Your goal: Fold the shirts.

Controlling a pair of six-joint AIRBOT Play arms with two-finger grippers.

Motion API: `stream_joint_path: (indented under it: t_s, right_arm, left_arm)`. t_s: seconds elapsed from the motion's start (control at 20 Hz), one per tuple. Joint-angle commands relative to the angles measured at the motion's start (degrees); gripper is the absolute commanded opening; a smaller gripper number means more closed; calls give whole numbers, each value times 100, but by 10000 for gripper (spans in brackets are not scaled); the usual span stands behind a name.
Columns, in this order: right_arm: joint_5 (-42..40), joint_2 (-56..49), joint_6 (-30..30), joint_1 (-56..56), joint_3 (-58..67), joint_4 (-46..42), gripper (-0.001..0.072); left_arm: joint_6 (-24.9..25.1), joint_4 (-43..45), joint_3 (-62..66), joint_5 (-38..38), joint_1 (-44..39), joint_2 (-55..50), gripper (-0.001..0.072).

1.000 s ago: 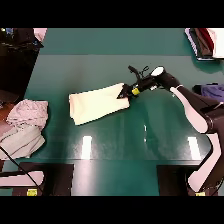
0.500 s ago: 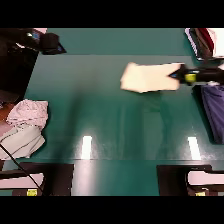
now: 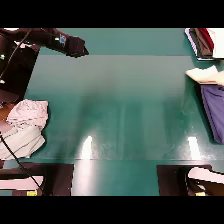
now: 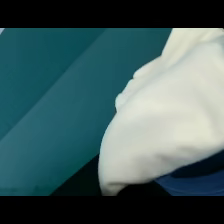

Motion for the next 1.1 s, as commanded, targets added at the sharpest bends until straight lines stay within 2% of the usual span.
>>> stream_joint_path:
  t_s: [0.0,0.25,0.45,0.65,0.8,0.95,1.0,1.05]
  right_arm:
    - [151,28,9,-291,616,-11,18]
    - [1355,46,177,-313,1788,-70,18]
    - [2214,181,682,-313,2122,-911,18]
    - [2953,549,852,-313,2120,-2424,18]
    - [3442,708,1331,-319,2120,-3738,20]
    - [3936,717,1552,-319,2118,-4419,23]
    - [4044,717,1552,-319,2118,-4562,69]
    - [4113,717,1552,-319,2118,-4708,260]
  left_arm:
    - [4,4,-2,72,-72,-33,22]
    - [7,4,-2,116,-72,-33,22]
    - [9,4,-2,79,-72,-33,22]
    - [13,4,-2,-46,-72,-33,22]
    - [13,4,-2,-85,-72,-31,22]
    - [13,4,-2,-153,-72,-33,22]
    - [11,4,-2,-195,-72,-31,22]
    - [13,4,-2,-245,-72,-31,22]
